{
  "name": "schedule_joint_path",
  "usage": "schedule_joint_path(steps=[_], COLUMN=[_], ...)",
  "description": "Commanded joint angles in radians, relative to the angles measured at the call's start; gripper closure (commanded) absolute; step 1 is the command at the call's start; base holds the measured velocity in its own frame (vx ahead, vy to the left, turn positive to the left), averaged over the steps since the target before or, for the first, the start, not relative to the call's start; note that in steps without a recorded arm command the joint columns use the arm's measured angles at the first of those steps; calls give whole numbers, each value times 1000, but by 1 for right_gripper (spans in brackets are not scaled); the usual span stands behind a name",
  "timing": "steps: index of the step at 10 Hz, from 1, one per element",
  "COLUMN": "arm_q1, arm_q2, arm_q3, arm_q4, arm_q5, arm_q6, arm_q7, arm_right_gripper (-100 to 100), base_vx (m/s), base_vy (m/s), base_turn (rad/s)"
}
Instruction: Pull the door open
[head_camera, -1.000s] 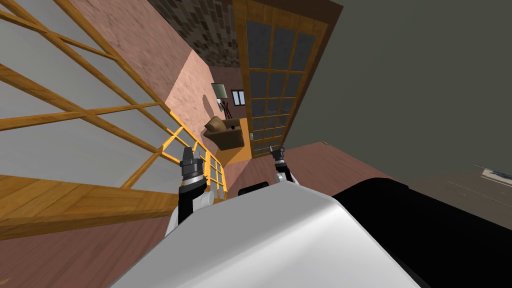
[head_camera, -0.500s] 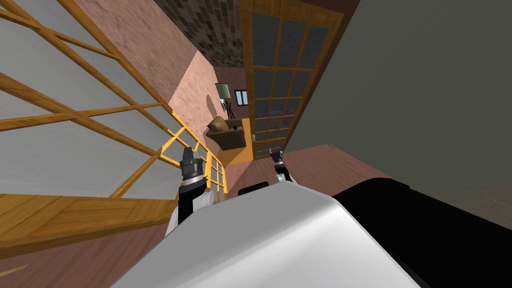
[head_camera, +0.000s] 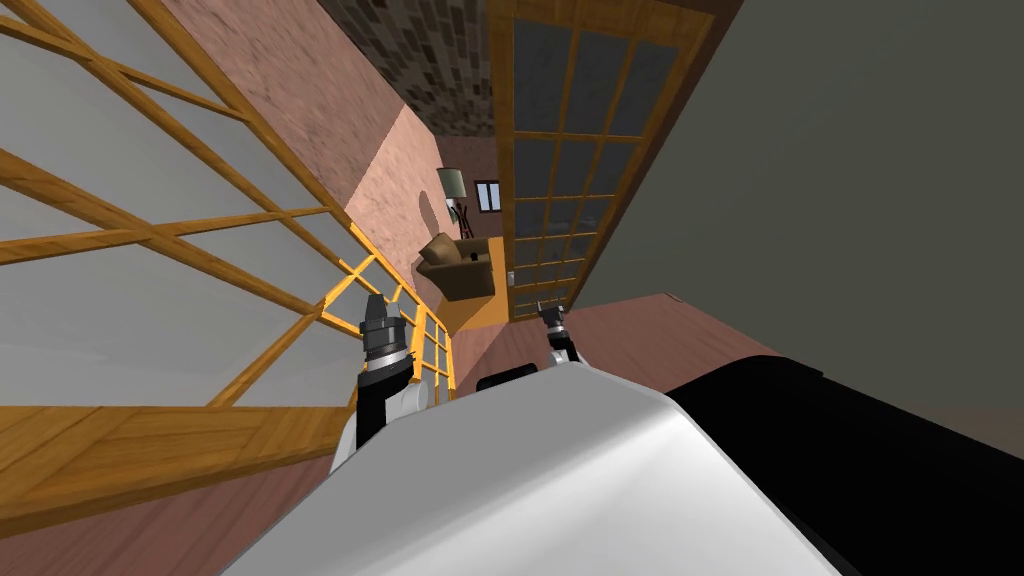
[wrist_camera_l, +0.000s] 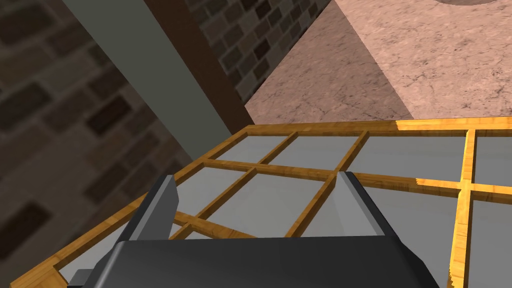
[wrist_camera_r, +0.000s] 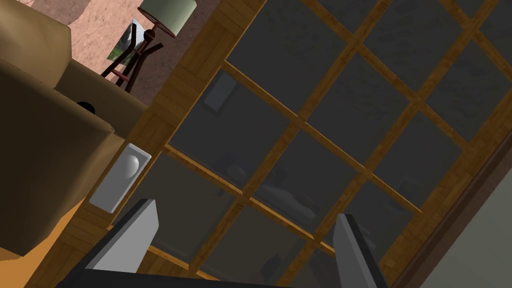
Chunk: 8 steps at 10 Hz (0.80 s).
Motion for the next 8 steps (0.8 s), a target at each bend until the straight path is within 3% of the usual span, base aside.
schedule_joint_path(steps=[1, 8], arm_q1=[-10, -48], arm_q2=[-2, -15], arm_q3=[5, 29], arm_q4=[37, 201], arm_q5=[-16, -81], arm_q6=[-6, -45], arm_q7=[-40, -201], arm_right_gripper=[-100, -100], base_vx=[111, 104], base_vy=[0, 2], base_turn=[77, 78])
